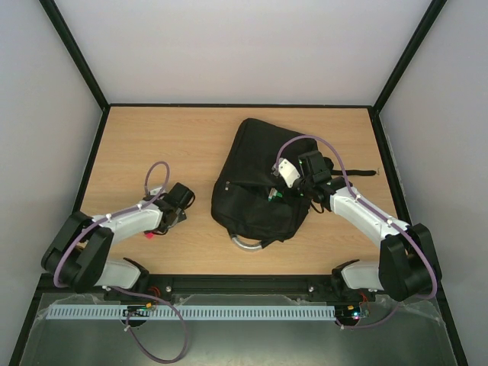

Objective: Pack the student bag
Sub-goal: Pick up the stationery from the center of the board.

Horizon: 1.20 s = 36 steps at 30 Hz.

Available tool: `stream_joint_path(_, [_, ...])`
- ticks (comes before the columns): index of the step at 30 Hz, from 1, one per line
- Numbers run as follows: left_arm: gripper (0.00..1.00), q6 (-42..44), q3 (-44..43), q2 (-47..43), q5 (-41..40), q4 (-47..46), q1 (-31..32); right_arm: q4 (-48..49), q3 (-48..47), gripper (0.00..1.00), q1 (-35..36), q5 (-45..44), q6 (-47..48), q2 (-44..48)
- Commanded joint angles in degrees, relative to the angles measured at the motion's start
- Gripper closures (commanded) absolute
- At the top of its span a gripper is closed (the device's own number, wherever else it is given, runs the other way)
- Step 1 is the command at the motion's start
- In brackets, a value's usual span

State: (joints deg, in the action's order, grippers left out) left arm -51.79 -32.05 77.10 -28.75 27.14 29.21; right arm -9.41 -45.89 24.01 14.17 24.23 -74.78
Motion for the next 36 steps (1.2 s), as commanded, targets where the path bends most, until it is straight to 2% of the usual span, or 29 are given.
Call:
stream_joint_path(1, [0.04,-2.5,-1.1,3.2,-1.3,0.2,-0.3,-3.2,-0.4,0.99,0.5,3.3,0.5,0.6])
stream_joint_path(9, [0.1,-1.2,0.3,2.8,7.1,-1.9,2.0,-3.2,-0.4,0.99,0.5,3.2,0.6,0.8])
stream_joint_path(23, [0.13,-12.8,-0.6,1.6,12.9,0.9,21.3,-3.6,-0.6,0.99,0.5,3.4,0.5,0.8])
stream_joint_path(26, [0.13,-14.7,-2.1,1.9,10.9,2.9,24.4,-3.6,-0.6,0.99,0.5,3.4,0.5,0.9])
stream_joint_path(30, [0.13,-15.7,-2.3,0.7,8.0,6.4,25.5,-3.7,-0.6,0.99,0.5,3.5,0.5,0.9])
stream_joint_path(36, [0.14,-14.9,0.7,-0.7,10.7,6.8,26.3,-3.7,-0.6,0.99,0.5,3.5,0.5,0.8])
